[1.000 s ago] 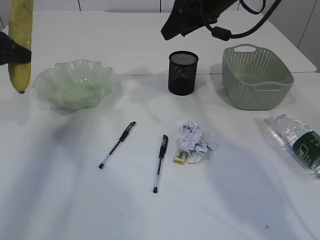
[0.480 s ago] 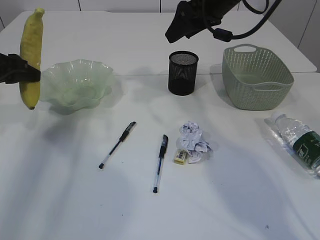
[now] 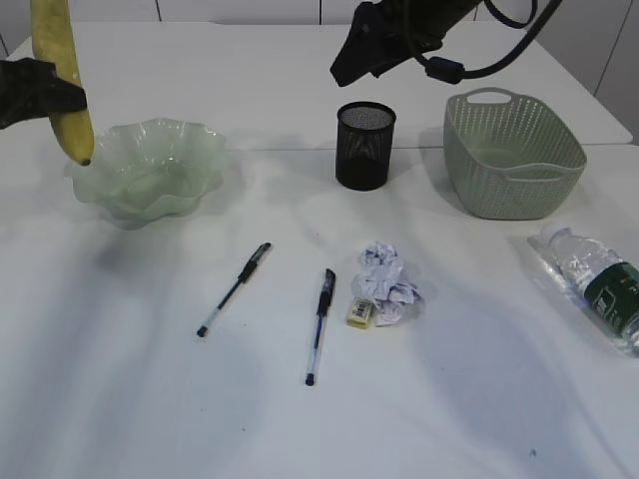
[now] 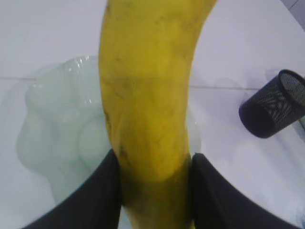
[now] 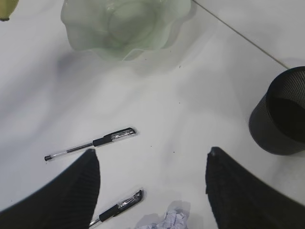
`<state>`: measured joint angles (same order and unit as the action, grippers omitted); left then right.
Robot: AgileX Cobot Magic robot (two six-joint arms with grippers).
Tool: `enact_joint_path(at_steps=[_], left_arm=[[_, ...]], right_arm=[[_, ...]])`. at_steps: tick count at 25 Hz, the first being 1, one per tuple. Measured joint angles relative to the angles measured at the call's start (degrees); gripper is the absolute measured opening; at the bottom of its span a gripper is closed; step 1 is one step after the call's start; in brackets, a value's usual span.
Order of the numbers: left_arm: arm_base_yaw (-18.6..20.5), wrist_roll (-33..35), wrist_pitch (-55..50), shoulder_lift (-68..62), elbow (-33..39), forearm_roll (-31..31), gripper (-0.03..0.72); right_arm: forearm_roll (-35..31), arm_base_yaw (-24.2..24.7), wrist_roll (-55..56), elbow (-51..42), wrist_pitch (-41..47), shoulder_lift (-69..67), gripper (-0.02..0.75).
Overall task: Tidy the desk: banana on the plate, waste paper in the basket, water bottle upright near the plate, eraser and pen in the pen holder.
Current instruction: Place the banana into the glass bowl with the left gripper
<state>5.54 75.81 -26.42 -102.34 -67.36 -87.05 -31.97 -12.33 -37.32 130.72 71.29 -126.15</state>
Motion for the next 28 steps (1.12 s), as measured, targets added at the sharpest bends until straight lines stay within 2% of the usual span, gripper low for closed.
enact_joint_path(at_steps=[13,28], left_arm=[[-2.82,0.41,-0.36,-10.96,-14.83,-0.91,0.263],[-2.82,0.58,0.21,-20.27,-15.84,0.87,0.263]], right_arm=[[1.67,0.00,0.10,0.00,0.00,0.00,0.517],[4.06,0.00,0.10,0.00,0.00,0.00,0.517]])
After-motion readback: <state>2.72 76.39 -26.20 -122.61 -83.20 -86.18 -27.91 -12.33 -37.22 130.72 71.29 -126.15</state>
